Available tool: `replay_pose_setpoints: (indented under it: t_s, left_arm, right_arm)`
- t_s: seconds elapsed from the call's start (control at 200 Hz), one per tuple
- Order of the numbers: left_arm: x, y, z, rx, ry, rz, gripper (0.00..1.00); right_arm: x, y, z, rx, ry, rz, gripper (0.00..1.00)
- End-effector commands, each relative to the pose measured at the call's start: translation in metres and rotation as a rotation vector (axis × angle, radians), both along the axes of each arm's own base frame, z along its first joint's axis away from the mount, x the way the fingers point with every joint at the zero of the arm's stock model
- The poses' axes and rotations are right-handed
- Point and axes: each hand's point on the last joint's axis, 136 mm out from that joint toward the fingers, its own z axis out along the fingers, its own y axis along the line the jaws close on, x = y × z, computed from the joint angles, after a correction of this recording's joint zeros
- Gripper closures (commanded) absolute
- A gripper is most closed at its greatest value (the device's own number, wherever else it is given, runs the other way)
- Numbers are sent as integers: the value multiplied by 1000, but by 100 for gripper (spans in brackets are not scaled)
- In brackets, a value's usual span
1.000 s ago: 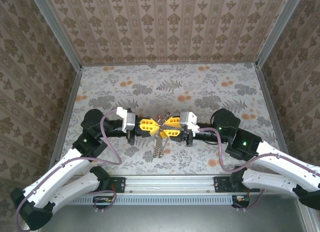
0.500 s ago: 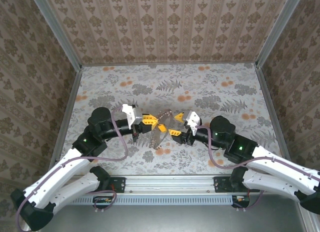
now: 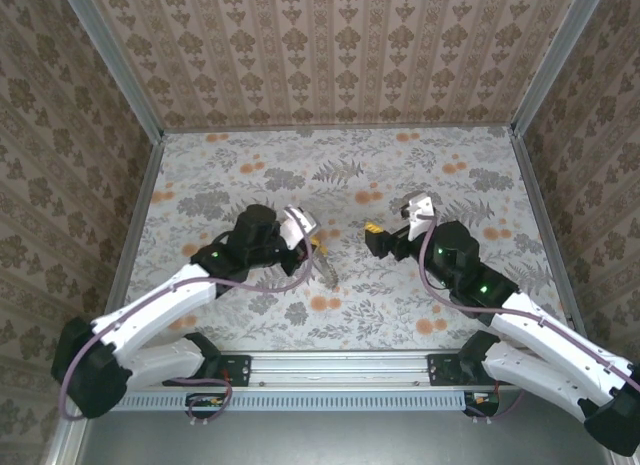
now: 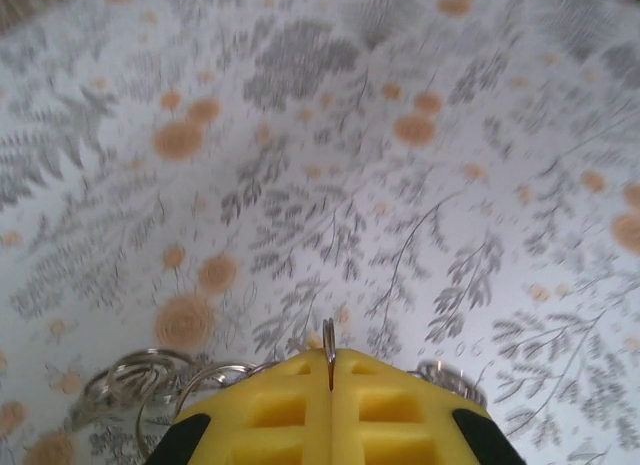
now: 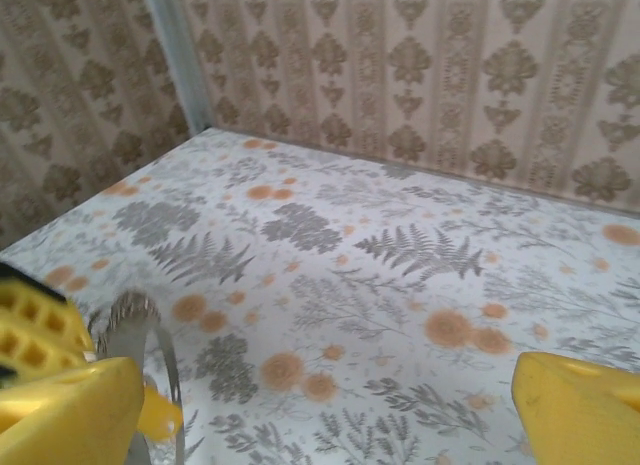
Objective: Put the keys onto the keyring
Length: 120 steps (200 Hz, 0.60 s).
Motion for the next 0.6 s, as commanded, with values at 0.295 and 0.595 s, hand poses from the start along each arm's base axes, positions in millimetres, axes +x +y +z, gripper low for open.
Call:
replay_pose_setpoints:
  t_s: [0.295,0.595]
  left_arm:
    - [59,-55,-53,133,48,102,100]
    - [93,-68,-106,156,179,172,100]
  right_arm:
    - [3,-32,-8,62,25,-113,1]
    - [8,-43,-18,65,34,-162,0]
